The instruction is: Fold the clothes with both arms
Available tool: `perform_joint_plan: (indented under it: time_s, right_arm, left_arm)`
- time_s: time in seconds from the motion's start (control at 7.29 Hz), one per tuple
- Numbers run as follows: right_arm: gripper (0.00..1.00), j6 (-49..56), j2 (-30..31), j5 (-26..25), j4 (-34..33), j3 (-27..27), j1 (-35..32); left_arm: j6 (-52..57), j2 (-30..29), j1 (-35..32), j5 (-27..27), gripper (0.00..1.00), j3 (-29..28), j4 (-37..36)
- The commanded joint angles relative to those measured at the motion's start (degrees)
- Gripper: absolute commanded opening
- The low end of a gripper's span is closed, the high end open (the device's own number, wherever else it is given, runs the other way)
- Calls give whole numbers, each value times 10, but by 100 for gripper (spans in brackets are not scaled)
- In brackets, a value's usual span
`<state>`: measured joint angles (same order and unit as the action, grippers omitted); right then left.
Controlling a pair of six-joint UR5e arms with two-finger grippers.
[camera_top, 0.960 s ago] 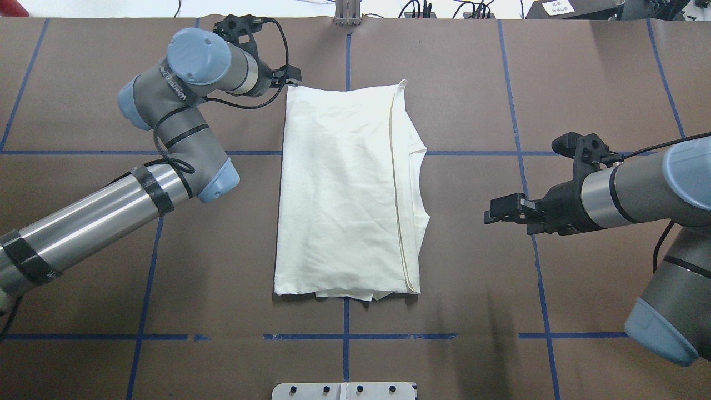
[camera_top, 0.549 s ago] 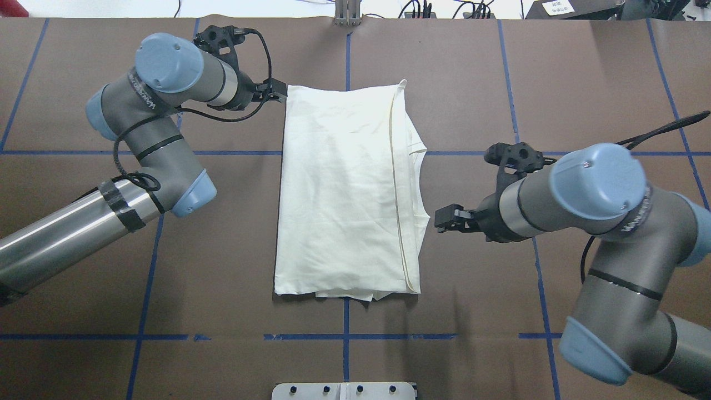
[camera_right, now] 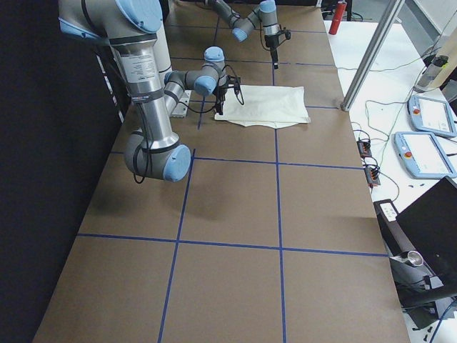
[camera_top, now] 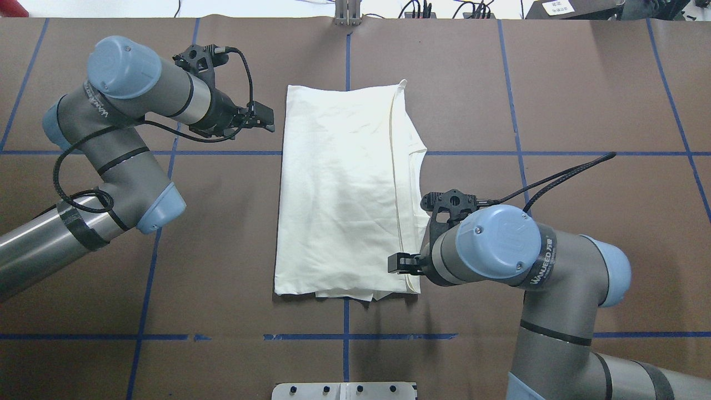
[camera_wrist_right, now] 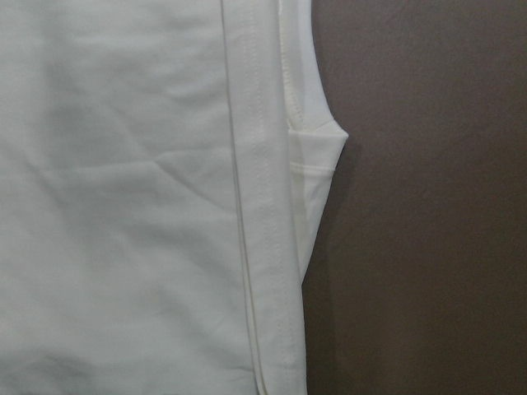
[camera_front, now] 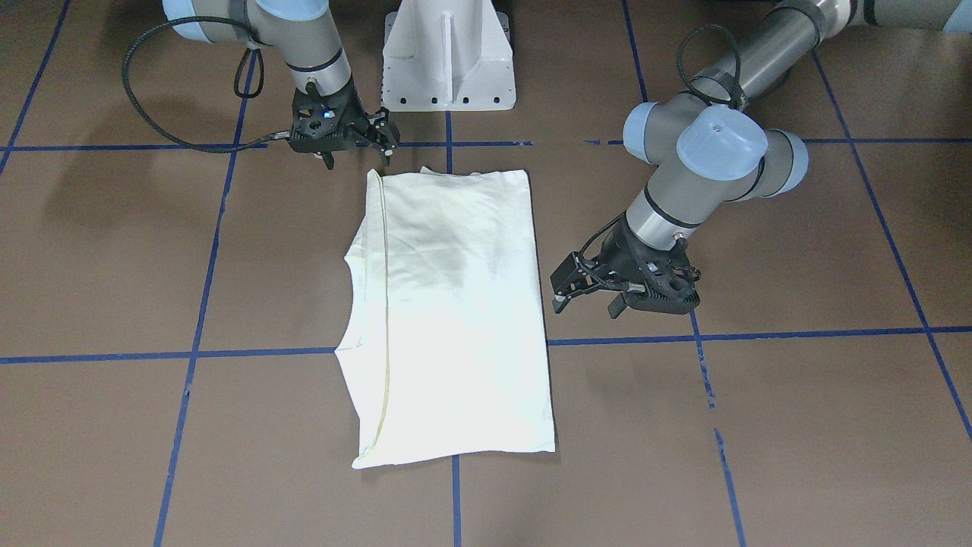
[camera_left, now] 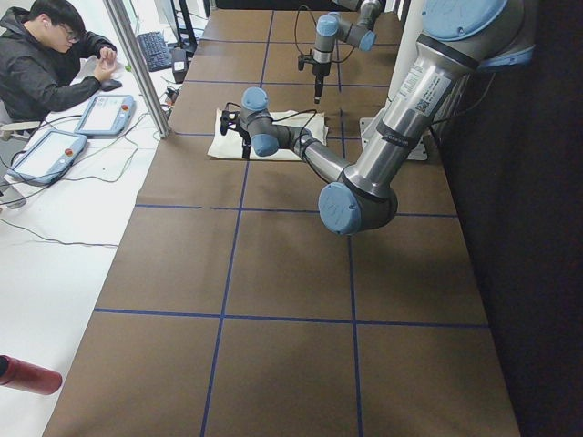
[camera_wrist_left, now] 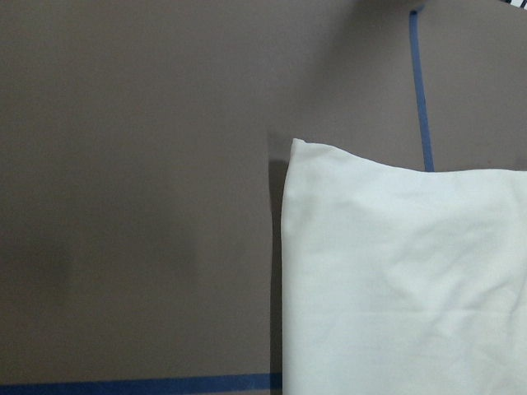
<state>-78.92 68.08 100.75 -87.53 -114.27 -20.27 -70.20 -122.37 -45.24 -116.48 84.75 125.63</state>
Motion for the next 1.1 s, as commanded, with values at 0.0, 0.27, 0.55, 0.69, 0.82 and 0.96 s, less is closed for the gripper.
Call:
perform_joint_plan:
  time_s: [0.0,0.27,0.55,0.69,0.82,0.96]
  right_arm:
    - [100,1,-15,-13,-1,36,20]
    - [100,21,-45,-19,-2,79,16]
    - [100,52,-47,-25,-14,104,11]
    - [100,67,-64,-23,-55,105,11]
    - [100,72,-78,-23,-92,107,11]
    - [100,89,-80,-22,-93,107,10]
  left_arm:
    - [-5,19,1,-3,100,4,6]
    - [-13,29,5,1,100,10,36]
    - [-10,29,6,-2,100,7,32]
    - [-10,29,6,-2,100,7,31]
    - [-9,31,7,-2,100,6,34]
    - [-9,31,7,-2,100,4,35]
